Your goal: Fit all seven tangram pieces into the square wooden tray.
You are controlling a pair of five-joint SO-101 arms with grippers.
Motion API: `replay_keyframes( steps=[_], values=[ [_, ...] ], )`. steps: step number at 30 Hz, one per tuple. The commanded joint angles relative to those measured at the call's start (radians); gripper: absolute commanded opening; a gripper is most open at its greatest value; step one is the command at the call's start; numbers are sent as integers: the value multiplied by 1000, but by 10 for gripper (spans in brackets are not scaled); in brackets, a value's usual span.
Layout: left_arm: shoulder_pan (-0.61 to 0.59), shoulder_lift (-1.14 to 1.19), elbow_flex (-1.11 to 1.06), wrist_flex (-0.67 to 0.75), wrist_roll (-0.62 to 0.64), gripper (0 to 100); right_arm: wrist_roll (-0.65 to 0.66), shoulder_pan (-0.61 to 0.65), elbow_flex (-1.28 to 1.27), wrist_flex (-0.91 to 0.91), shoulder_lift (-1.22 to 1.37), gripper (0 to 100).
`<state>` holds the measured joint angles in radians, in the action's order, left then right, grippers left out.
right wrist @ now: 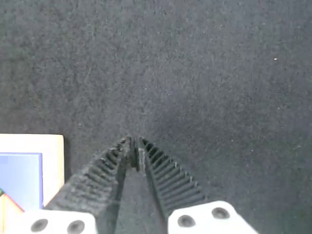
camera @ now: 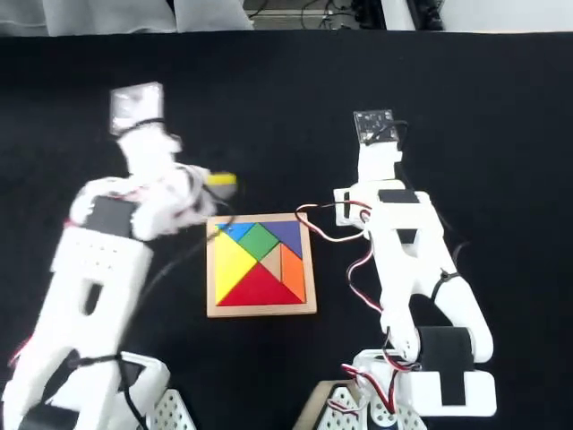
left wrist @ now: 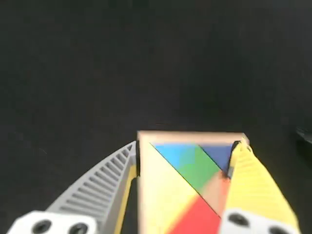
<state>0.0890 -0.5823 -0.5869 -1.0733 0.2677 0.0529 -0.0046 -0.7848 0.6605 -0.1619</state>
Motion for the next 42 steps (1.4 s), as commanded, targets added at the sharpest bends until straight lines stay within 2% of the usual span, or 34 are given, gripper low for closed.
replay_keyframes(
  steps=[1,4,9,11,16,20,25,27,29,32,35,38,42],
  values=[
    [-223,-72,77,135,-216,278,-3,-9,76,-2,-45,11],
    [-346,-63,19,301,-229,213,-5,-9,76,-2,-45,11],
    [-358,29,-134,508,-232,27,-3,-15,81,-40,-54,11],
    [-355,57,-107,598,-227,46,-6,-15,113,-69,-59,11],
    [-355,186,162,792,-232,30,0,-15,283,-77,-76,11],
    [-363,376,479,793,-233,29,0,-9,496,-95,-59,11],
    [-358,603,835,790,-233,29,-6,-15,705,-258,-64,12],
    [-357,615,940,721,-233,29,-3,-35,760,-310,-107,12],
    [-348,588,1032,582,-229,29,-6,-46,802,-330,-170,12],
    [-300,482,1153,313,-227,29,-6,-46,819,-308,-305,12],
    [-240,321,1218,-9,-226,29,-8,-14,792,-178,-476,12],
    [-173,152,1201,-267,-233,29,-8,55,688,-25,-677,12],
    [-170,-29,1035,-382,-233,29,-8,150,410,52,-966,12]
  ],
)
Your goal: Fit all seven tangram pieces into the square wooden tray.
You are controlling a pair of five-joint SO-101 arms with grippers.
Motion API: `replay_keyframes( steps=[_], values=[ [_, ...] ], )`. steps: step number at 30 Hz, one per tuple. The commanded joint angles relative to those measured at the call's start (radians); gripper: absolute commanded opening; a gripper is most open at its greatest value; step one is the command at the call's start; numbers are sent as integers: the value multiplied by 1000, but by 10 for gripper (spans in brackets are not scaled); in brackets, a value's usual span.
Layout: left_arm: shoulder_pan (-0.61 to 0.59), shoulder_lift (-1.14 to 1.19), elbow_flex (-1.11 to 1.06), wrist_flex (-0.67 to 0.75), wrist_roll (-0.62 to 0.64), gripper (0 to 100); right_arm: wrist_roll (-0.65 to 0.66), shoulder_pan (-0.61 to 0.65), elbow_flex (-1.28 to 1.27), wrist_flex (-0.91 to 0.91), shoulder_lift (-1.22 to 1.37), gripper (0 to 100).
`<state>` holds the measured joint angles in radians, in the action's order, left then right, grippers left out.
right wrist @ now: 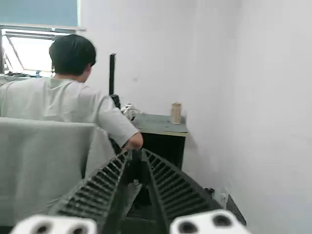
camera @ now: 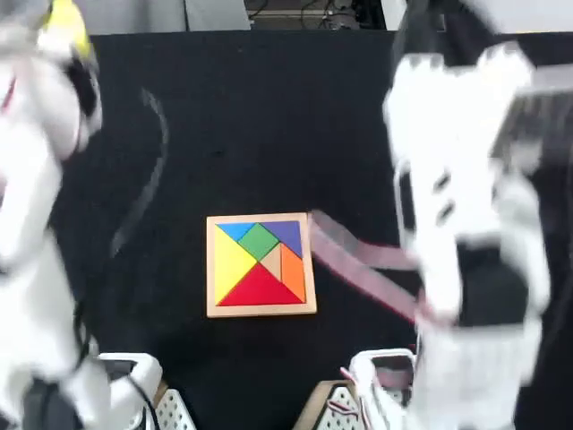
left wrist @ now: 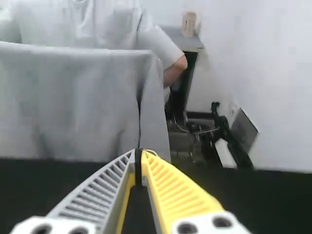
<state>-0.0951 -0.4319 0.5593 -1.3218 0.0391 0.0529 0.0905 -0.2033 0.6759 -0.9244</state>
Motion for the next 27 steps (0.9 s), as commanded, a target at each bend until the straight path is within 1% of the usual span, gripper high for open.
replay_keyframes(
  steps=[1,3,5,8,10,12,15,20,22,27],
  values=[
    [15,-224,-170,-147,-5,29,-8,63,-255,26,-283,12],
    [-2,-321,-309,-166,2,29,-8,60,-437,-18,-447,12],
    [-30,-425,-475,-141,2,29,-3,60,-624,-87,-618,12],
    [-81,-600,-762,-2,2,29,0,58,-878,-210,-889,12],
    [-120,-736,-966,110,3,29,2,58,-966,-244,-998,12],
    [-134,-882,-1170,216,3,29,-3,52,-989,-227,-955,12],
    [-136,-1088,-1460,356,3,29,-8,8,-1010,-227,-920,12],
    [-134,-1379,-1837,505,3,29,-8,-21,-1086,-229,-921,12],
    [-134,-1407,-1933,555,3,29,-8,-21,-1133,-229,-921,12],
    [-142,-1363,-2111,715,3,29,-8,-25,-1283,-258,-921,12]
  ],
)
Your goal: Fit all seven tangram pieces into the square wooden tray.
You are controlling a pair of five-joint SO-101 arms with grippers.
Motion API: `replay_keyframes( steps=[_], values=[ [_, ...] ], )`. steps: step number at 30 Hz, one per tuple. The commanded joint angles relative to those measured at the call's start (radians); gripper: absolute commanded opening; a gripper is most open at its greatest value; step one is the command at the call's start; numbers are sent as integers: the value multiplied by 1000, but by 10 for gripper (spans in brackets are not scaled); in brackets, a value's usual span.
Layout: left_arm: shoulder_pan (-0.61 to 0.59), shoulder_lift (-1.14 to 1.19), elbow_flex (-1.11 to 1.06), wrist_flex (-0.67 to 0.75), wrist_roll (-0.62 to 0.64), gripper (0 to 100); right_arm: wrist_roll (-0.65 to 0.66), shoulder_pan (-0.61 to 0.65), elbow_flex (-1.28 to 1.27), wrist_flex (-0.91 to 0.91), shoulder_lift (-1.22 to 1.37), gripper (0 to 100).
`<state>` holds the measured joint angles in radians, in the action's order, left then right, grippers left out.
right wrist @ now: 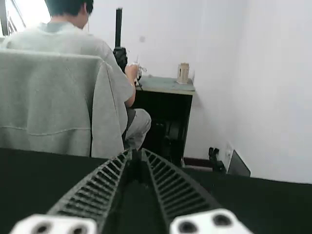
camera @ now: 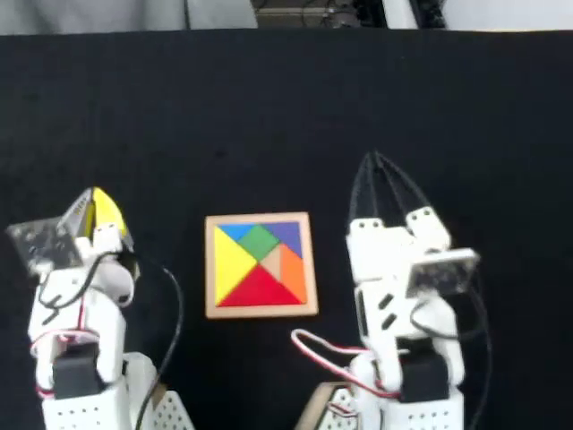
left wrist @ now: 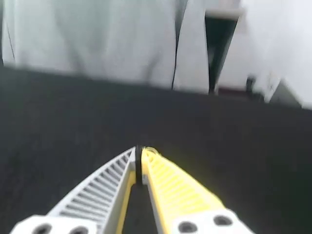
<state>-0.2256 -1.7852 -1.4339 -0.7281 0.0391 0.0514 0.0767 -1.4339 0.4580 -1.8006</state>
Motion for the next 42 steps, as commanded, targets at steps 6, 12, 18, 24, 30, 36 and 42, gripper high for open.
replay_keyframes(
  steps=[6,12,18,24,30,36,42],
  values=[
    [-25,-29,-266,158,2,29,-6,-127,-257,-169,-58,12],
    [-21,-28,-266,14,-3,30,-6,-199,-252,127,-82,11],
    [-25,-28,-266,-203,2,30,-6,-201,-252,376,-91,11],
    [-24,-29,-265,-376,3,30,-8,-196,-252,609,-91,11],
    [-21,-28,-265,-543,-3,30,-8,-196,-251,798,-91,11],
    [-19,-31,-265,-546,-3,30,-5,-203,-251,847,-91,11],
    [70,-31,-265,-546,2,30,-6,-196,-251,847,-91,11]
  ],
)
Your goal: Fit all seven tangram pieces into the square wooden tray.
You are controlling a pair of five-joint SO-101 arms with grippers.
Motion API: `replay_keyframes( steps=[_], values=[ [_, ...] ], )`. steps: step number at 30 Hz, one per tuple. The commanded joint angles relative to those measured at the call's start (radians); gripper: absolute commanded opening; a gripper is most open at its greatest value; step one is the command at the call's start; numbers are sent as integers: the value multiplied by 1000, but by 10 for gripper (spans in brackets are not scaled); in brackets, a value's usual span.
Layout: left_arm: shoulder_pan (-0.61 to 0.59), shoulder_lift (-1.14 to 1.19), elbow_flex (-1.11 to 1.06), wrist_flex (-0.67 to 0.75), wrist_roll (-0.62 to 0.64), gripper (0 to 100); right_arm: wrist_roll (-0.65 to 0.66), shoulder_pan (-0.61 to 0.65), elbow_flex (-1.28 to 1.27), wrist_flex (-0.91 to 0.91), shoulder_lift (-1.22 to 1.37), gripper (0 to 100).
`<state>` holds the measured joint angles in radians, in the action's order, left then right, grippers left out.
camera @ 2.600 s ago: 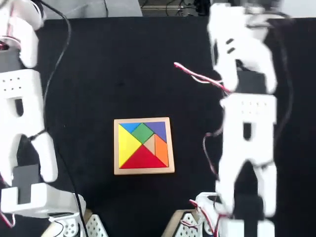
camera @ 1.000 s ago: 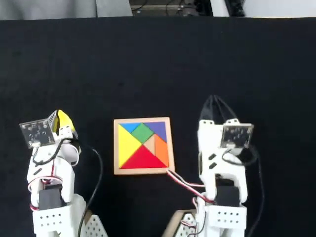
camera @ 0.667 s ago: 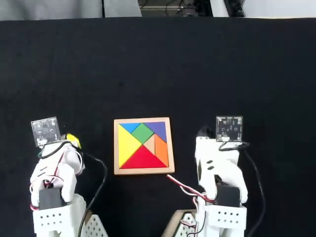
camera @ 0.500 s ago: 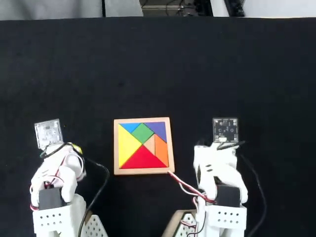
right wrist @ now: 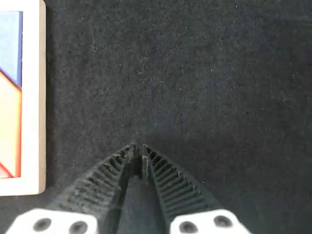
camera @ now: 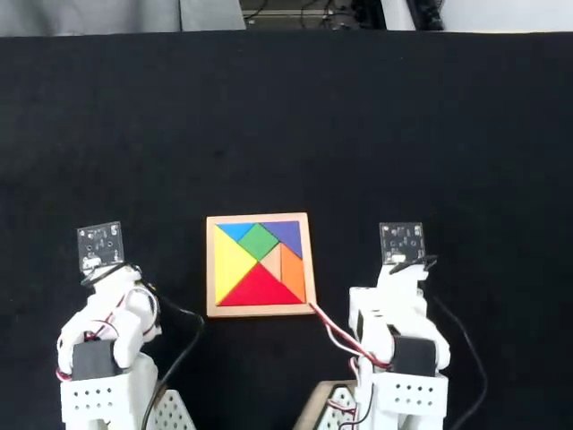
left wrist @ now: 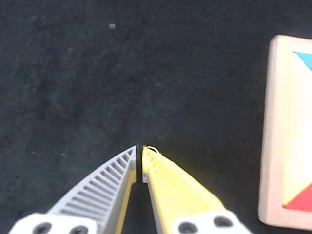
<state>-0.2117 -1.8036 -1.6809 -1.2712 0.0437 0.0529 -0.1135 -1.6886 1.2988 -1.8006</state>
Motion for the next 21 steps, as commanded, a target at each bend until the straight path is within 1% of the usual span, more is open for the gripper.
replay_keyframes(
  steps=[1,3,7,21],
  values=[
    [62,-12,-18,-3,-3,30,-6,-5,4,6,-91,11],
    [68,-12,-18,-3,-6,30,-5,38,4,6,-91,11],
    [61,-12,-18,-3,-6,30,0,166,4,6,-90,11],
    [61,-12,-18,-3,-8,30,0,149,4,6,-90,11]
  ],
)
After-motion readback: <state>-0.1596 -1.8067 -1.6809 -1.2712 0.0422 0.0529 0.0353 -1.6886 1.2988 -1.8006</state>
